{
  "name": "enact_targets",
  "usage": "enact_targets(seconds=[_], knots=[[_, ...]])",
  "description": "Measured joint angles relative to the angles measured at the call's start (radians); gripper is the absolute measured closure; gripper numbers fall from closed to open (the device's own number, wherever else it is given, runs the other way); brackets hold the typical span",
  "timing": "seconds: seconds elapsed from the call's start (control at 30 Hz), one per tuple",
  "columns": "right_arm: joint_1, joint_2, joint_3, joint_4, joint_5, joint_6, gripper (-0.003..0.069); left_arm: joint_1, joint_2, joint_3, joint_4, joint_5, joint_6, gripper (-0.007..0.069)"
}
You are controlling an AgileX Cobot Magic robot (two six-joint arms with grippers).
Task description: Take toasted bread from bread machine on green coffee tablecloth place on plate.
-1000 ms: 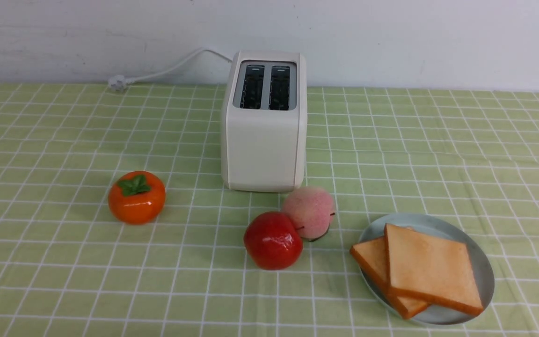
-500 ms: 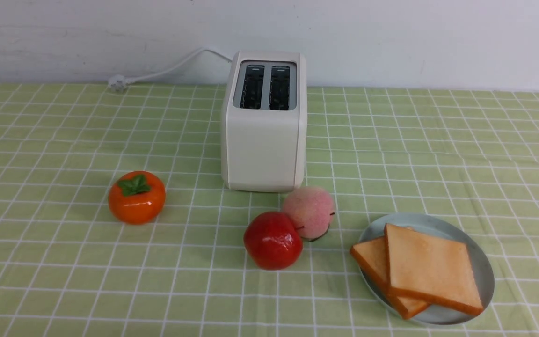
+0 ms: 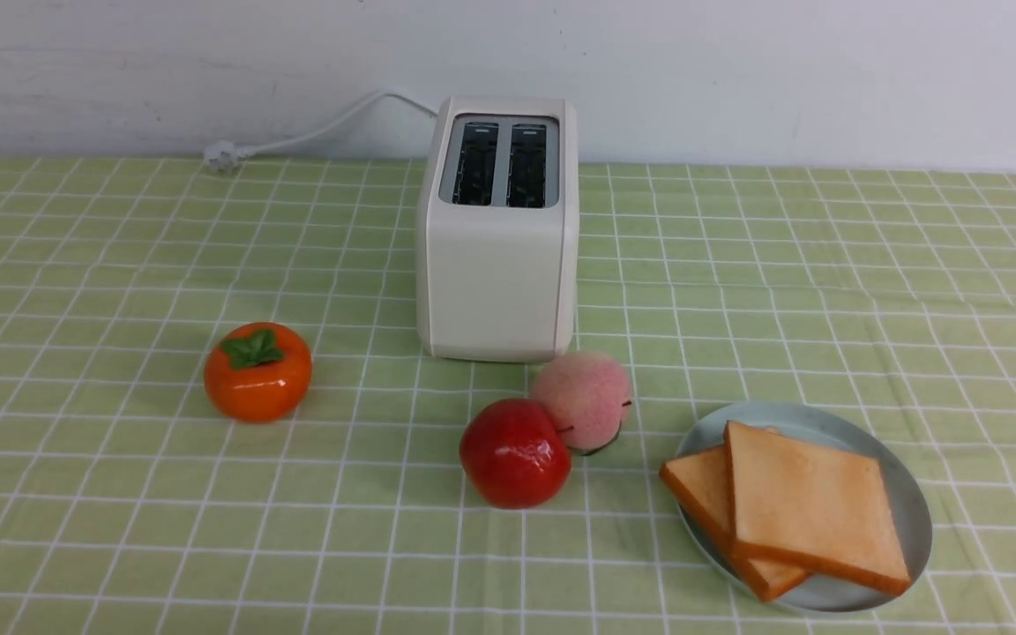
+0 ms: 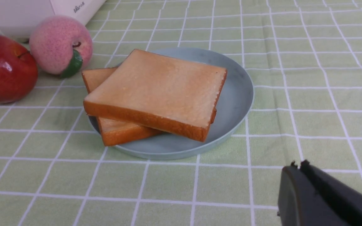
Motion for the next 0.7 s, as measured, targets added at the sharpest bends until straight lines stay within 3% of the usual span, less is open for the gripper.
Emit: enact_targets(seconds=[0.17, 0.27, 0.3, 0.4, 0.5, 0.57, 0.7], knots=[[0.0, 0.0, 0.0, 0.0, 0.0, 0.0, 0.066, 0.0, 0.0, 0.0, -0.241, 0.021, 0.139, 0.0577], [0.0, 0.0, 0.0, 0.0, 0.0, 0.0, 0.0658, 0.0, 0.0, 0.0, -0.584, 0.037, 0.531, 0.0638], [0.0, 0.0, 0.0, 0.0, 0.0, 0.0, 0.0658, 0.0, 0.0, 0.0, -0.584, 0.037, 0.557, 0.0638], [0.0, 0.0, 0.0, 0.0, 0.0, 0.0, 0.0656, 0.012, -0.001, 0.0, -0.863, -0.013, 0.978, 0.0638], [0.0, 0.0, 0.0, 0.0, 0.0, 0.001, 0.0655, 0.103, -0.02, 0.001, -1.003, -0.126, 1.225, 0.0638], [0.0, 0.0, 0.0, 0.0, 0.0, 0.001, 0.0653, 0.204, -0.047, 0.001, -1.052, -0.196, 1.312, 0.0638], [0.0, 0.0, 0.0, 0.0, 0.0, 0.001, 0.0648, 0.41, -0.117, 0.002, -1.077, -0.233, 1.328, 0.0638]])
